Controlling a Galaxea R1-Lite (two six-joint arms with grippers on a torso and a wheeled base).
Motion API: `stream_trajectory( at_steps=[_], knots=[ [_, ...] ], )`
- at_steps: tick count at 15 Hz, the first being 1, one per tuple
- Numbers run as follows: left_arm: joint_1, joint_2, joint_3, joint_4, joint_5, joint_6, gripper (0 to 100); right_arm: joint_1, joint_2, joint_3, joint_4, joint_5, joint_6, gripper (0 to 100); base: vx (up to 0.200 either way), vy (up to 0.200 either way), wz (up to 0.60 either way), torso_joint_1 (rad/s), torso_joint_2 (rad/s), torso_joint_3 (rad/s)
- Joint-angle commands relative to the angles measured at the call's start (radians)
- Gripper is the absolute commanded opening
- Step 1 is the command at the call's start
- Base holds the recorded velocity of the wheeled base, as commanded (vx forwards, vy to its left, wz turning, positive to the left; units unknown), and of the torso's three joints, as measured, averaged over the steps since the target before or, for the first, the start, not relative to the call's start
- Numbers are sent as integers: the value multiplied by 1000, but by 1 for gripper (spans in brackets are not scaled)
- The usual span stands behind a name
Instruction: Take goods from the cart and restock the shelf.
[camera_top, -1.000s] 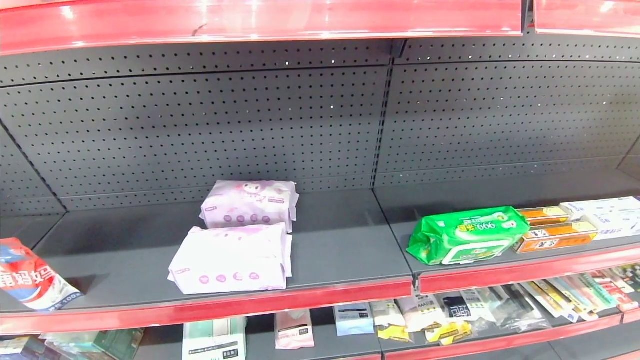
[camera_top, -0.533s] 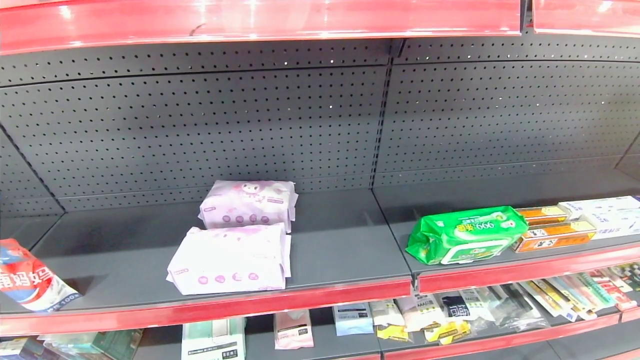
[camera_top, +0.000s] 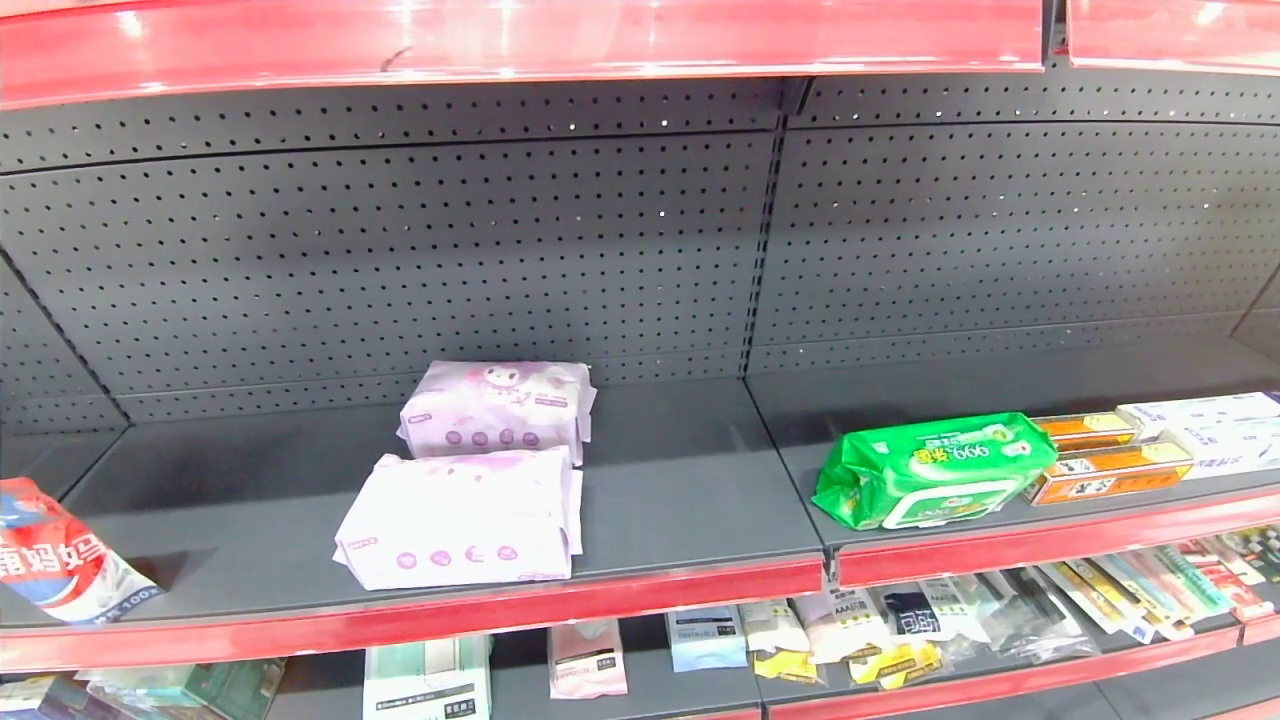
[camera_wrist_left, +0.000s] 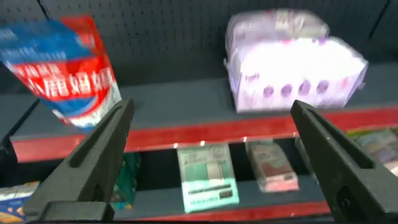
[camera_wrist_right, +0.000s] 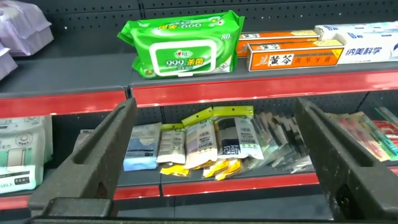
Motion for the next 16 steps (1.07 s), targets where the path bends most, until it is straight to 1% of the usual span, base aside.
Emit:
stream_trajectory(
  at_steps=[1,2,3,4,5,7,9,10,11,13,15,16],
  knots=[
    [3,605,-401,11,13,-184,100,0,1,0,-1,0,0,100,0,0,0,0,0,0],
    [6,734,-376,17,47,-132,100,1,1,0,0,0,0,100,0,0,0,0,0,0],
    [6,754,-370,17,51,-124,100,0,1,0,0,0,0,100,0,0,0,0,0,0],
    [6,906,-362,17,67,-109,100,1,1,0,-1,0,0,100,0,0,0,0,0,0],
    [6,987,-374,15,68,-97,100,0,1,0,-1,0,0,100,0,0,0,0,0,0],
    [6,1120,-421,17,70,-60,100,1,1,0,0,0,0,100,0,0,0,0,0,0],
    [5,1208,-459,17,70,-19,100,0,1,0,0,0,0,100,0,0,0,0,0,0],
    [5,1214,-463,17,71,-17,100,1,1,0,-1,0,0,100,0,0,0,0,0,0],
    [9,1300,-483,17,76,-13,100,1,1,0,0,0,0,100,0,0,0,0,0,0],
    [28,1381,-505,8,77,-5,100,1,1,0,-1,0,0,100,0,0,0,0,0,0],
    [41,1427,-532,1,76,21,100,1,1,0,0,0,0,100,0,0,0,0,0,0],
    [43,1438,-537,0,76,27,100,0,1,0,-1,0,0,100,0,0,0,0,0,0]
  ],
)
